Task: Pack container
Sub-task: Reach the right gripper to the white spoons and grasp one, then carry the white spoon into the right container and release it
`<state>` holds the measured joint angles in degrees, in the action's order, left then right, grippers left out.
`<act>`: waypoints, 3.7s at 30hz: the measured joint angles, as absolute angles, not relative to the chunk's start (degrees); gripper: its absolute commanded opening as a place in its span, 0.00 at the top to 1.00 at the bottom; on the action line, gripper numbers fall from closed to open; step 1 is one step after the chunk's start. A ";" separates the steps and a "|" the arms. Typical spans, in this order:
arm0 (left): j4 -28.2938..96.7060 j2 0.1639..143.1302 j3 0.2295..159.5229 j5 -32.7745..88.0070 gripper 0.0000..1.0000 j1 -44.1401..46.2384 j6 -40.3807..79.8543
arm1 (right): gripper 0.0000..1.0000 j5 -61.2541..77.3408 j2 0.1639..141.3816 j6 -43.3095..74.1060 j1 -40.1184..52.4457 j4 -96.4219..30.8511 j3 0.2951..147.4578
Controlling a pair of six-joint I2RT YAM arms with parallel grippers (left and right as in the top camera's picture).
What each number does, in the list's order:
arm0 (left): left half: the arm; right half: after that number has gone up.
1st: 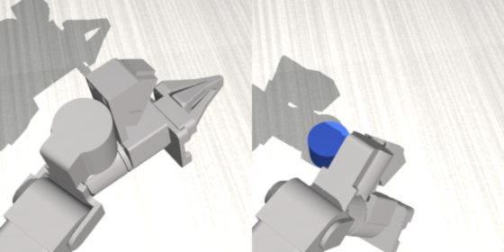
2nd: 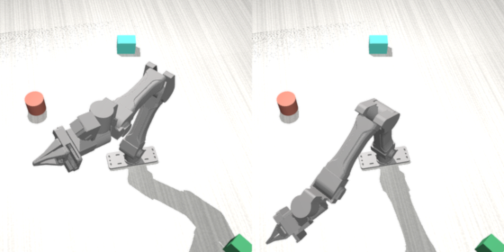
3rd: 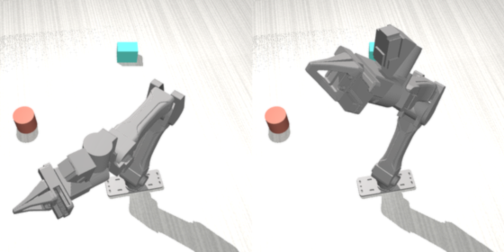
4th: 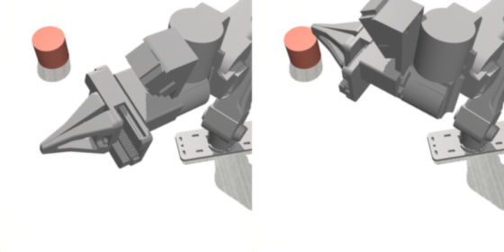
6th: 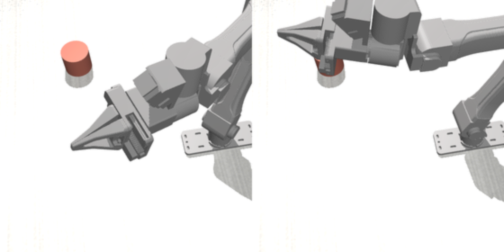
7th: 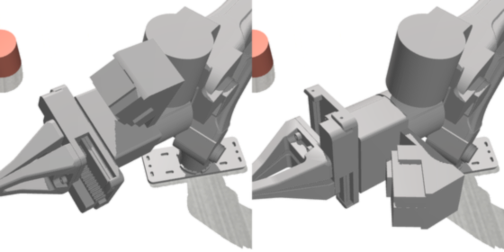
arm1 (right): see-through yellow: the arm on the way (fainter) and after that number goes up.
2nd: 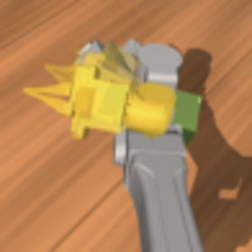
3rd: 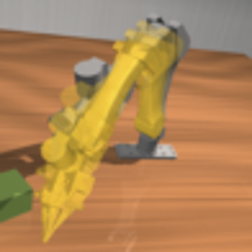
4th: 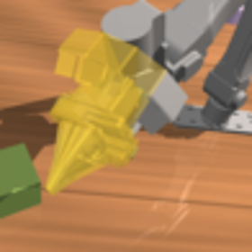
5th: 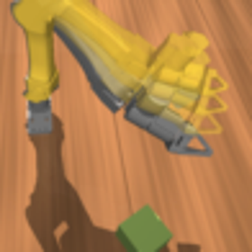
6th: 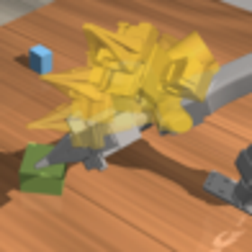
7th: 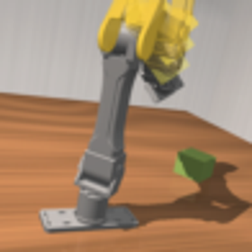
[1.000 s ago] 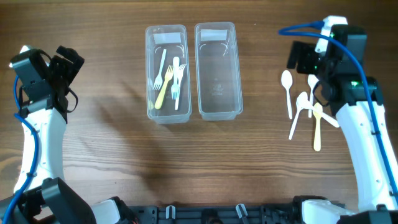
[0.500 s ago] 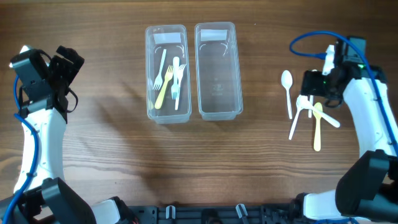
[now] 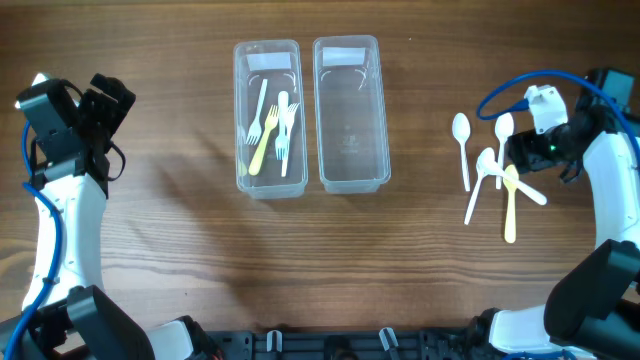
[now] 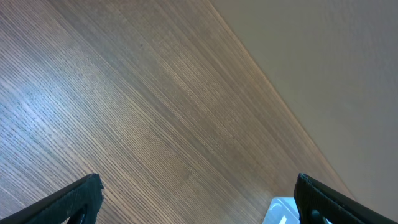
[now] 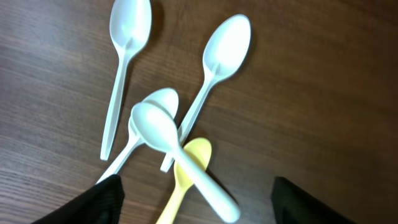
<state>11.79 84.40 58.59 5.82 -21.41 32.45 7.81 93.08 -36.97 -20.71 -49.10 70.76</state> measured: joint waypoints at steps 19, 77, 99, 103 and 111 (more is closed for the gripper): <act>11.77 84.40 58.61 5.82 0.00 -21.41 32.45 | 0.50 13.67 112.25 -42.57 -23.14 -44.42 70.76; 11.79 84.40 58.61 5.82 0.00 -21.41 32.45 | 0.57 0.01 115.52 6.85 -17.12 -42.04 84.90; 11.79 84.40 58.61 5.82 0.00 -21.41 32.45 | 0.43 2.59 120.14 2.22 -17.12 -47.77 84.84; 11.77 84.40 58.61 5.82 0.00 -21.41 32.45 | 0.63 2.59 120.14 2.00 -17.12 -49.41 84.84; 11.79 84.40 58.61 5.82 0.00 -21.41 32.45 | 0.64 2.76 120.14 0.71 -17.12 -48.93 83.37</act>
